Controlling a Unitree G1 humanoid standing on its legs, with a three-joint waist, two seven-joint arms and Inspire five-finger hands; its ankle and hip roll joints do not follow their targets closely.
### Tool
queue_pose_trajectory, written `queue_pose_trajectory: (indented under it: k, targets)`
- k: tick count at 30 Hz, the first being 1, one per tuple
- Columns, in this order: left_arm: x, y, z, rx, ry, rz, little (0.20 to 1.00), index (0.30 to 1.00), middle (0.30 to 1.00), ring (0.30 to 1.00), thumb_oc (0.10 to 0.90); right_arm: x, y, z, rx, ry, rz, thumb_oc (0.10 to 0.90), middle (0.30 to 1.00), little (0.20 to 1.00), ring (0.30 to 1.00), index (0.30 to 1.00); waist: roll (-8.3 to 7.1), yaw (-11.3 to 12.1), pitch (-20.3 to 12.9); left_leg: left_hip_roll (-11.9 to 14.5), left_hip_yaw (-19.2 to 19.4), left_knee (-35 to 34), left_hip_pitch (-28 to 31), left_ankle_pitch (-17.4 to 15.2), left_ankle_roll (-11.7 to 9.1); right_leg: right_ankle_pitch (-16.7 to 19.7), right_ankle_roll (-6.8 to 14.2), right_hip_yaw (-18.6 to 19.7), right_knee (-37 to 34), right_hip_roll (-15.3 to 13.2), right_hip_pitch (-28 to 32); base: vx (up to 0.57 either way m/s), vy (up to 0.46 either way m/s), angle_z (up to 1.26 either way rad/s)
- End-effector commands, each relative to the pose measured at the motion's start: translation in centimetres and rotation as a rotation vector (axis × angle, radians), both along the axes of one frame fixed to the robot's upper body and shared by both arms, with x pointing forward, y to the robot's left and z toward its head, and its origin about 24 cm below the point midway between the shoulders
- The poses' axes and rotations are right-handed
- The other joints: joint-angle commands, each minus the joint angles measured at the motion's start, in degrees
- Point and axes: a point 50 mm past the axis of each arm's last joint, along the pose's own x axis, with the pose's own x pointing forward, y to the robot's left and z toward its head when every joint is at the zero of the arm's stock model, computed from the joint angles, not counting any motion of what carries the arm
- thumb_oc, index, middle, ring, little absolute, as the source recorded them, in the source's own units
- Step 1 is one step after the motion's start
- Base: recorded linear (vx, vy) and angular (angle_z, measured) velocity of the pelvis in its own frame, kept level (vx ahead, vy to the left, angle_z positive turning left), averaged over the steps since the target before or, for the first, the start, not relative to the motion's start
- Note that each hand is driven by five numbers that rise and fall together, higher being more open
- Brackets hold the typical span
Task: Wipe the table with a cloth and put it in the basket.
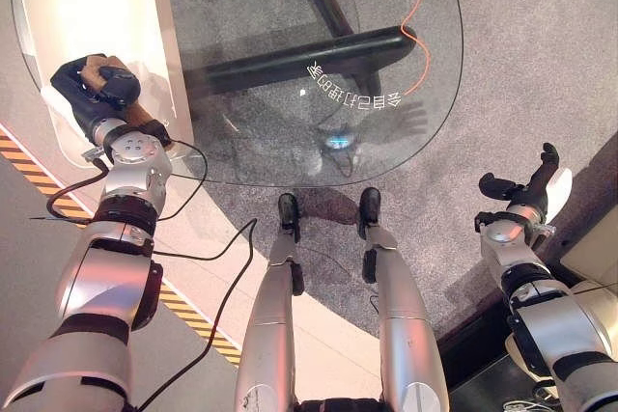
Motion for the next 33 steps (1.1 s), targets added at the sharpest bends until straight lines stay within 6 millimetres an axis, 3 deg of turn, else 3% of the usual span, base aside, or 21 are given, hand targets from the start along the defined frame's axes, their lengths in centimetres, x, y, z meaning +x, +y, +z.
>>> queue_pose_trajectory:
  k: [1, 20, 21, 22, 23, 24, 33]
  targets:
    - [-2.2, 4.37, 5.2, 0.098, -0.127, 0.15, 0.2, 0.3, 0.3, 0.3, 0.1, -1.41, -3.15, 1.04, -0.036, -0.048, -0.09, 0.8, 0.9, 0.9, 0.9, 0.9, 1.05, 0.4, -1.62, -2.77, 1.23, 4.68, -0.25, -5.08, 0.39, -4.95, 1.04, -2.53, 1.97, 2.37, 1.26, 0.0, 0.0, 0.0]
    - [-1.67, 4.68, 4.56, 0.12, 0.024, 0.078, 0.2, 0.3, 0.3, 0.3, 0.1, -1.42, -3.16, 1.18, -0.037, -0.063, -0.084, 0.8, 0.9, 0.9, 0.9, 0.9, 0.32, -0.1, -1.62, -2.64, 1.12, 5.06, -1.82, -4.83, 0.53, -4.22, 1.08, -1.89, 1.76, 2.96, -0.02, 0.0, 0.0, 0.0]
    - [-1.67, 4.71, 4.58, 0.117, 0.028, 0.08, 0.244, 0.338, 0.338, 0.338, 0.144, -1.41, -3.15, 1.19, -0.037, -0.064, -0.083, 0.8, 0.9, 0.9, 0.9, 0.9, 0.25, -0.12, -1.62, -2.58, 1.14, 5.11, -1.88, -4.86, 0.55, -4.23, 1.07, -1.88, 1.77, 2.97, -0.03, 0.0, 0.0, 0.0]
    - [-1.66, 4.72, 4.58, 0.117, 0.032, 0.081, 0.37, 0.446, 0.446, 0.446, 0.27, -1.38, -3.09, 1.18, -0.036, -0.065, -0.082, 0.8, 0.9, 0.9, 0.9, 0.9, 0.19, -0.16, -1.62, -2.58, 1.14, 5.19, -1.97, -4.87, 0.58, -4.18, 1.08, -1.86, 1.78, 2.98, -0.11, 0.0, 0.0, 0.0]
    - [-1.66, 4.78, 4.58, 0.117, 0.041, 0.082, 0.848, 0.855, 0.855, 0.855, 0.748, -1.34, -3.02, 1.19, -0.036, -0.065, -0.08, 0.8, 0.9, 0.9, 0.9, 0.9, 0.08, -0.2, -1.62, -2.55, 1.15, 5.33, -2.1, -4.88, 0.6, -4.13, 1.07, -1.83, 1.8, 3.02, -0.19, 0.0, 0.0, 0.0]
    - [-1.67, 4.85, 4.58, 0.117, 0.048, 0.083, 0.9, 0.9, 0.9, 0.9, 0.8, -1.32, -3.02, 1.21, -0.035, -0.065, -0.08, 0.8, 0.9, 0.9, 0.9, 0.9, -0.02, -0.26, -1.62, -2.55, 1.14, 5.41, -2.17, -4.89, 0.61, -4.07, 1.06, -1.77, 1.76, 3.06, -0.24, 0.0, 0.0, 0.0]
    - [-1.62, 4.62, 5.3, 0.116, 0.015, 0.1, 0.9, 0.9, 0.9, 0.9, 0.8, -1.24, -2.8, 1.12, -0.027, -0.066, -0.073, 0.8, 0.9, 0.9, 0.9, 0.9, -0.39, -0.5, -1.62, -2.58, 0.86, 5.59, -2.27, -4.95, 0.65, -3.83, 0.96, -1.47, 1.68, 3.29, -0.35, 0.0, -0.006, 0.01]
